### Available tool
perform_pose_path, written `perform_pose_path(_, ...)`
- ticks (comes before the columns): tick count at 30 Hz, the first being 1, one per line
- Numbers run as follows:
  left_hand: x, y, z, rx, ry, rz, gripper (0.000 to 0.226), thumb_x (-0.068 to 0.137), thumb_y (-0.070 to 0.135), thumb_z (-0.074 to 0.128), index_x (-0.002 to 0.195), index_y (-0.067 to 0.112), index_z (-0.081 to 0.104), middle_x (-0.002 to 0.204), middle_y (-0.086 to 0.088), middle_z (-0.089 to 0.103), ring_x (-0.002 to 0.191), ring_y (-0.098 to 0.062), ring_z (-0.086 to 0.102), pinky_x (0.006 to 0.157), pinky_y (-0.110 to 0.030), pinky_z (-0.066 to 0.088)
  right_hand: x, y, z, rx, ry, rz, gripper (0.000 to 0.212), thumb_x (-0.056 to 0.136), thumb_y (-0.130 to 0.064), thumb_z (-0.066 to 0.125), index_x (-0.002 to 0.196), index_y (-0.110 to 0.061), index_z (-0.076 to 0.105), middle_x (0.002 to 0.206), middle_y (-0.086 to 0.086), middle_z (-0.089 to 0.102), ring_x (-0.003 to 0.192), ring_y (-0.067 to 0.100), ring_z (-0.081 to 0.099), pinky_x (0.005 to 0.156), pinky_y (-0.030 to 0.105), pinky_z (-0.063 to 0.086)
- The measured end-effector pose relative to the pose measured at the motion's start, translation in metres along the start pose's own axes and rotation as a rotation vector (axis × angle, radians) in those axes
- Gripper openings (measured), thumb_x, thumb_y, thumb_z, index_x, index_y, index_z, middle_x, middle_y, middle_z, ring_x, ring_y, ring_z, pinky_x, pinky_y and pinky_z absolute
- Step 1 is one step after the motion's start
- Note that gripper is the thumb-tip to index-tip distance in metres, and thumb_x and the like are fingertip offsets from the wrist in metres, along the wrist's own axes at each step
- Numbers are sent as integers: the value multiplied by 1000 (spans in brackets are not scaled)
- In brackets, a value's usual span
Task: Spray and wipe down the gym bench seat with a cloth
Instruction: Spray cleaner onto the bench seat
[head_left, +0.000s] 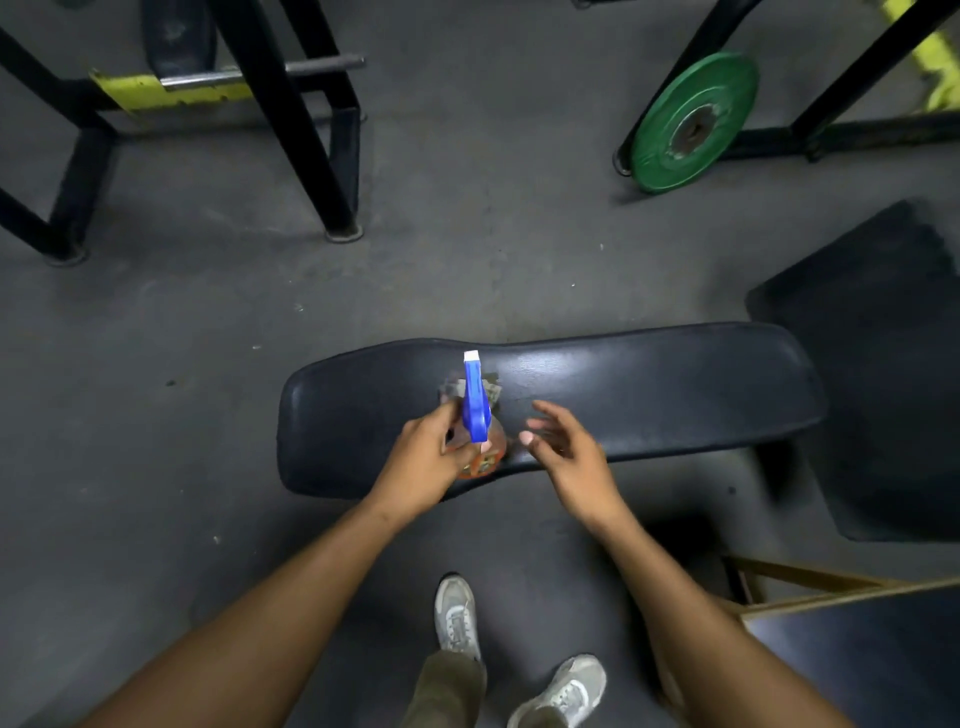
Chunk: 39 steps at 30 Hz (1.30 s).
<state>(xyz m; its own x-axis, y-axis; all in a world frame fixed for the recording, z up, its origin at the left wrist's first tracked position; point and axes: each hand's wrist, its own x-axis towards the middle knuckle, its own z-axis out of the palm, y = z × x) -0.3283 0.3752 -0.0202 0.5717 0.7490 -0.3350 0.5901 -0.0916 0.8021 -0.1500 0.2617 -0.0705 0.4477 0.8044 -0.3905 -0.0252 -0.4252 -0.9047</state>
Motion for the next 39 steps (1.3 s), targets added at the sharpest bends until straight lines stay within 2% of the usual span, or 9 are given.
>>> perform_pose_path(4, -9, 54, 40, -46, -95, 54, 39, 78, 35, 75, 116, 30, 68, 107, 13, 76, 104, -5, 71, 99, -42, 54, -37, -22, -39, 121, -60, -110, 63, 87, -35, 78, 144, -35, 51, 135, -3, 66, 128, 4, 60, 102, 21, 51)
perform_pose_path(6, -14, 81, 62, -46, -161, 100, 44, 76, 34, 74, 119, 29, 68, 111, 13, 76, 108, -6, 70, 102, -41, 53, -51, -32, -62, 98, -51, -154, 69, 86, -30, 80, 148, -31, 49, 135, -7, 66, 128, 1, 60, 102, 17, 48)
perform_pose_path(11, -21, 141, 118, 30, -213, 189, 44, 75, 11, 64, 113, 30, 71, 99, 19, 76, 98, 7, 68, 90, -28, 53, -77, -46, -122, -19, 91, -218, 41, 92, -33, 74, 130, -37, 59, 103, -19, 73, 102, 6, 71, 93, 27, 54)
perform_pose_path(17, -7, 180, 171, 33, -293, 195, 41, 81, 27, 71, 122, 25, 69, 110, 12, 76, 105, -3, 70, 98, -34, 55, -80, -30, -177, 92, 365, -222, 24, 103, -24, 63, 126, -17, 66, 97, -13, 73, 92, -5, 67, 86, 22, 50)
perform_pose_path(21, 31, 171, 196, 32, -339, 155, 35, 86, 25, 80, 119, 21, 70, 115, 10, 73, 108, 2, 66, 101, -26, 52, -60, -9, -205, 248, 522, -157, 29, 107, -20, 54, 133, -10, 61, 93, -2, 69, 88, 3, 64, 88, 15, 47)
perform_pose_path(24, 70, 153, 205, 104, -411, 153, 32, 89, 30, 77, 120, 23, 69, 120, 11, 71, 113, 2, 64, 103, -22, 49, -36, 8, -217, 236, 593, -92, 28, 107, -22, 54, 132, -13, 62, 90, -2, 66, 81, -3, 62, 82, 11, 47)
perform_pose_path(29, 142, 119, 224, 231, -436, 132, 32, 95, 35, 69, 125, 25, 65, 132, 7, 65, 126, -9, 57, 102, -24, 41, 19, 45, -230, 139, 733, 71, 34, 95, -41, 72, 123, -22, 67, 108, -10, 74, 98, 3, 70, 89, 26, 52)
perform_pose_path(34, 209, 85, 262, 479, -557, 126, 54, 96, 47, 62, 141, 22, 49, 150, -1, 47, 139, -21, 43, 109, -33, 39, 59, 80, -247, 14, 929, 151, 17, 92, -32, 76, 103, -21, 70, 83, -17, 70, 79, 1, 64, 77, 28, 49)
perform_pose_path(39, 258, 55, 305, 798, -546, 230, 87, 94, 58, 57, 160, 16, 20, 171, -7, 10, 158, -26, 11, 128, -45, 10, 86, 128, -273, 28, 997, 250, 17, 92, -34, 72, 88, -18, 72, 67, -7, 66, 65, 4, 60, 71, 32, 47)
